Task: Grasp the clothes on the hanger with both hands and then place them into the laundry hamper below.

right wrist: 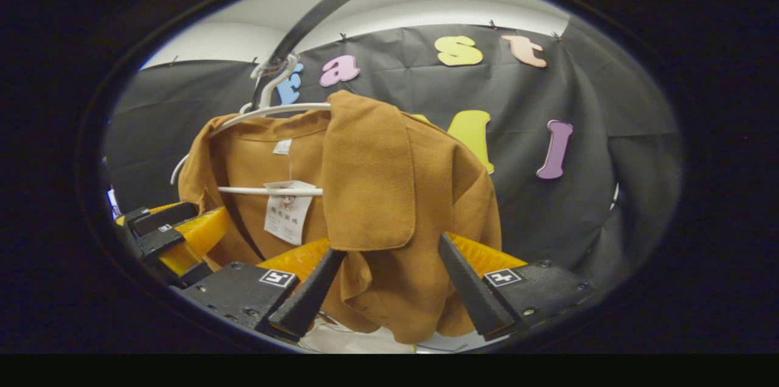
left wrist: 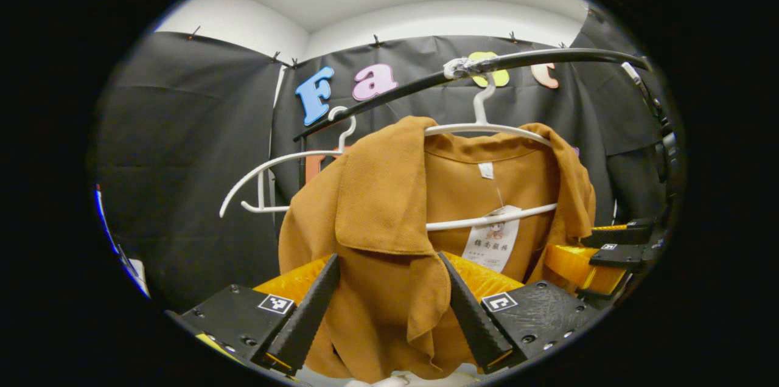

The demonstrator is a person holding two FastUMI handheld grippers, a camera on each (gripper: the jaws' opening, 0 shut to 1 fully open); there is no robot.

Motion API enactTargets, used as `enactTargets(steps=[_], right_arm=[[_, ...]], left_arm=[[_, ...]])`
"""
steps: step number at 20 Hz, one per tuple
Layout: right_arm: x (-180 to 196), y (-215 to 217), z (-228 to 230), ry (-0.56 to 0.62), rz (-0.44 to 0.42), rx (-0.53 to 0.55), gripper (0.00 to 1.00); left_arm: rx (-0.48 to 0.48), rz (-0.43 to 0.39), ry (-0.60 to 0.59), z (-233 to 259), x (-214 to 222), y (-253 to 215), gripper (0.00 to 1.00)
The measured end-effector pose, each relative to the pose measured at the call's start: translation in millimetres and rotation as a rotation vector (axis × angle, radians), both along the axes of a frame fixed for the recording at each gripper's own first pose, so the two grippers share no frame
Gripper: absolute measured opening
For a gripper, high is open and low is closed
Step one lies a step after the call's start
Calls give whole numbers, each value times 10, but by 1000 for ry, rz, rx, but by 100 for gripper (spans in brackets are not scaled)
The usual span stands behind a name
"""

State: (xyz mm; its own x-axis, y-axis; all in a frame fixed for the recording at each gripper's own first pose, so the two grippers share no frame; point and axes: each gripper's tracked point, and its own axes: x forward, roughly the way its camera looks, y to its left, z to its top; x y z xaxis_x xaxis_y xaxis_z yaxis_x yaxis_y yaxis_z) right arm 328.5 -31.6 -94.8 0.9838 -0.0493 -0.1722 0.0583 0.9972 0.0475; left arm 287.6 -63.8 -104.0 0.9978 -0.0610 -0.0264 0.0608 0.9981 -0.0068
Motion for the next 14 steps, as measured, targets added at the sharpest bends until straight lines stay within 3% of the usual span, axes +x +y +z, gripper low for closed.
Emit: enactTargets(steps=[3, 5, 7, 8, 9, 10, 11, 12, 14], right_arm=[[170, 16, -23, -7, 27, 7, 90], [245, 37, -35, -11, 50, 9, 75], [294, -3, -9, -22, 49, -3, 59], [326, 0, -1, -26, 54, -2, 46], [347, 11, -13, -24, 62, -2, 40], [370, 18, -12, -21, 77, -1, 30], [394, 4, -7, -18, 85, -2, 26], [417, -11, -17, -12, 99, -1, 18], [448, -15, -51, 4, 134, 21, 10]], left_arm=[[-16, 16, 5, -50, 94, 22, 99], [-11, 33, 3, -52, 139, 60, 96], [-6, 52, 3, -79, 168, 88, 87], [-6, 52, 9, -101, 182, 90, 82], [-4, 51, 18, -121, 187, 86, 80], [-3, 42, 23, -135, 189, 56, 64], [0, 26, 29, -146, 202, 16, 68], [3, 15, 41, -180, 216, -10, 61], [5, 7, 64, -243, 237, -21, 38]])
